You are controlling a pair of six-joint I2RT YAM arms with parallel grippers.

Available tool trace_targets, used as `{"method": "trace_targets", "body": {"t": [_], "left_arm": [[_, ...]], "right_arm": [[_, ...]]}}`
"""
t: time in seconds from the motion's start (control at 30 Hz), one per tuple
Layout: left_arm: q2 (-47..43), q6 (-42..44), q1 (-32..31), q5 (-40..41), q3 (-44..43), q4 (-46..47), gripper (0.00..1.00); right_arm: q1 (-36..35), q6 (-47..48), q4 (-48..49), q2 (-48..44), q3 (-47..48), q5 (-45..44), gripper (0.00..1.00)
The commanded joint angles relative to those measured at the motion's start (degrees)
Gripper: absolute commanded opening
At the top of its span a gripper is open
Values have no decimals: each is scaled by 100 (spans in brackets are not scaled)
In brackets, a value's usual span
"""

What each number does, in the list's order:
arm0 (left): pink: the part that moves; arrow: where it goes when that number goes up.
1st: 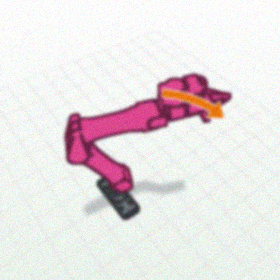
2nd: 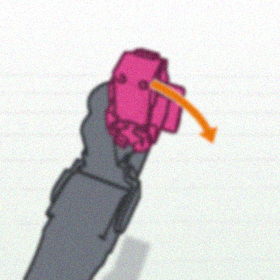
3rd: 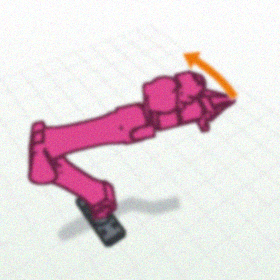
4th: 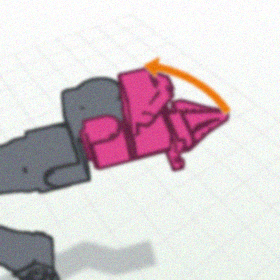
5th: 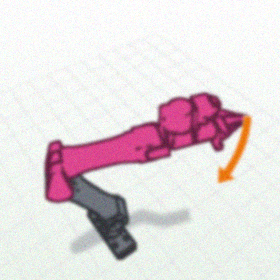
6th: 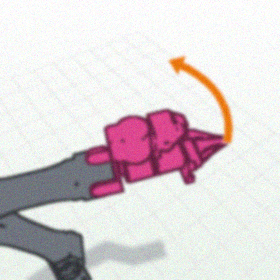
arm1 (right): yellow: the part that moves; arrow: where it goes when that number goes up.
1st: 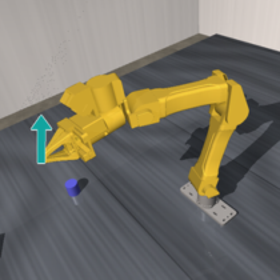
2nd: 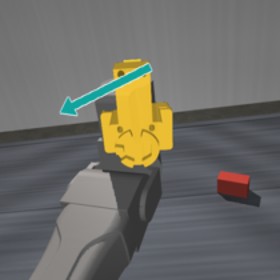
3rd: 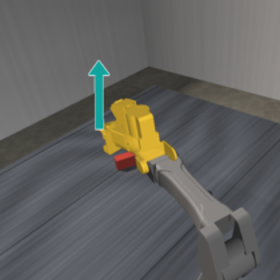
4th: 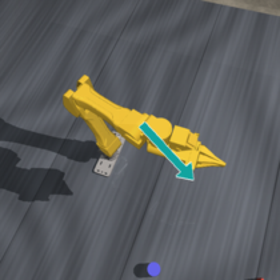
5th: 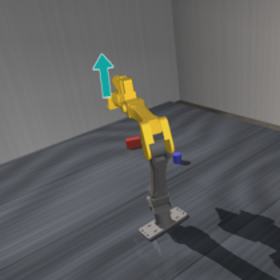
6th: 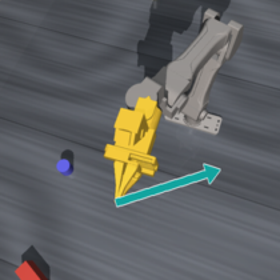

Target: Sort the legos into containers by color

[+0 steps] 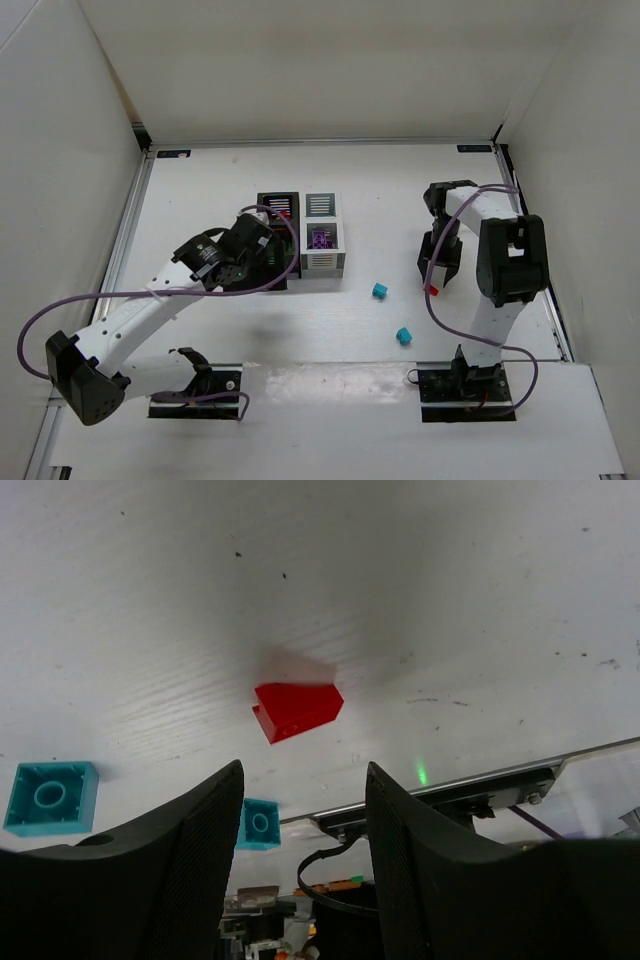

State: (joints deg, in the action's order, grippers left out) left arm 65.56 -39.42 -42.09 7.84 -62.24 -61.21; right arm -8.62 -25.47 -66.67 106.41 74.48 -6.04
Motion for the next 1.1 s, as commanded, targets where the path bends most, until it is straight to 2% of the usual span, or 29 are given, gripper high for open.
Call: {"method": "trace_targets", "body": {"t": [0.0,0.67,0.83,0.97,1.07], "left_arm": [[-78,92,130,-115,71,65,100],[115,224,350,-309,107,153,100],[220,242,376,-370,63,171,100],[317,233,368,-449,63,197,100],[361,242,368,-485,71,215,100]], "right_arm": [[-8,-1,67,160,190,-90,55],[-52,201,-311,583,524,227,55],[-105,175,-329,512,577,542,54],[-96,-62,-57,416,437,1165,54],[-26,-325,146,328,270,1229,54]]}}
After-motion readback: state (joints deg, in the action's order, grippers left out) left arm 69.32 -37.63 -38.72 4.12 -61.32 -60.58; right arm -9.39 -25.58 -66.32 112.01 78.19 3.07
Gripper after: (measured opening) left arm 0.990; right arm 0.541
